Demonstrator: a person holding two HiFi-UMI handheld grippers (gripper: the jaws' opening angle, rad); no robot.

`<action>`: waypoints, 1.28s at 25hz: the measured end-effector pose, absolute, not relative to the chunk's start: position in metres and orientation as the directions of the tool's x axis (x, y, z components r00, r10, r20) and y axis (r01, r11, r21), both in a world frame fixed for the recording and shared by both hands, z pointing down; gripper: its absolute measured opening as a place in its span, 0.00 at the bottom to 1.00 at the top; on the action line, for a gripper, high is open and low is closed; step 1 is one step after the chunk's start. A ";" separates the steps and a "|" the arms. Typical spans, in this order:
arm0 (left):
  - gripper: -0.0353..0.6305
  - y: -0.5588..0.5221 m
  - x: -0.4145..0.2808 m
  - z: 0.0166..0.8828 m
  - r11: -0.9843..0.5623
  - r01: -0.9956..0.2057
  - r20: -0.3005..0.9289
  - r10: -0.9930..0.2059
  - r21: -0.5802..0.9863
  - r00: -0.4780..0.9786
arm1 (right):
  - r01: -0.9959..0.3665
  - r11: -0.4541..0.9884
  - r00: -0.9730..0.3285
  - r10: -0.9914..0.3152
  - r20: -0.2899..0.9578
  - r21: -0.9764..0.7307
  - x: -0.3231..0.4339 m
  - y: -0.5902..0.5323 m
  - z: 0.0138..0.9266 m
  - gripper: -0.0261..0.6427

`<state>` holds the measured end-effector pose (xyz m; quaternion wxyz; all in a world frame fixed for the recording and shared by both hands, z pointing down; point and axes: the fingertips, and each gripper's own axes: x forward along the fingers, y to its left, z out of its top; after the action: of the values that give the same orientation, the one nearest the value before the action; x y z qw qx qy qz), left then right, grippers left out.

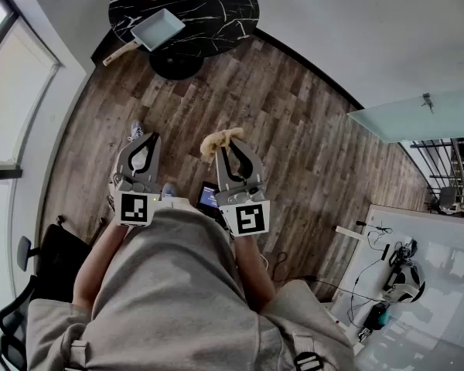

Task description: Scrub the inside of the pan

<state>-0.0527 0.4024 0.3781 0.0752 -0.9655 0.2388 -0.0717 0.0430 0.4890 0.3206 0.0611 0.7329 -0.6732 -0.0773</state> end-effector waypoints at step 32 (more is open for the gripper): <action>0.06 0.261 0.002 0.383 -0.886 -0.435 0.143 -0.457 -0.160 0.878 | -0.988 -0.073 0.087 -0.991 0.100 0.137 0.106 0.351 0.337 0.14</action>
<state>0.0023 0.2613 0.3827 0.0617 -0.9670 0.2307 -0.0889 0.1060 0.3510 0.3373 0.0843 0.7325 -0.6754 -0.0098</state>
